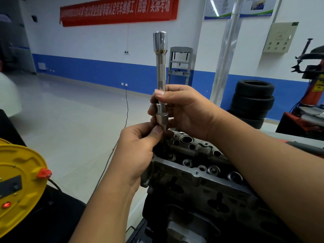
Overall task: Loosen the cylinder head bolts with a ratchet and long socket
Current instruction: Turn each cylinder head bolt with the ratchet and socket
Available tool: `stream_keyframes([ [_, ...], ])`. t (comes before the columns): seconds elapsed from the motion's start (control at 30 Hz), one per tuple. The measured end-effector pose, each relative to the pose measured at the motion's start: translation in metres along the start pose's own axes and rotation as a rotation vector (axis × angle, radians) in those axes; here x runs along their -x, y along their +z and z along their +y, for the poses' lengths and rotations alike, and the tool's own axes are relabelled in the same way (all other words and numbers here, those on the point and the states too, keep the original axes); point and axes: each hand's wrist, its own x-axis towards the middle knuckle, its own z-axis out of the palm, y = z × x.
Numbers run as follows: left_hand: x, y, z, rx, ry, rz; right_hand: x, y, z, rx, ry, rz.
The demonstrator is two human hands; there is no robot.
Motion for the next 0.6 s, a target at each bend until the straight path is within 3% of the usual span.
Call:
stream_keyframes([
  [0.23,0.0001,0.0002,-0.0021,0.051,0.049,0.090,0.0004,0.0016,-0.0010,0.011,0.002,-0.010],
  [0.4,-0.0007,-0.0017,-0.0020,0.026,-0.020,-0.013,0.0002,0.0003,-0.0003,0.005,0.004,0.008],
  [0.6,-0.0002,-0.0002,-0.0030,0.056,0.030,0.084,-0.0002,0.0014,0.0008,0.003,0.005,-0.005],
])
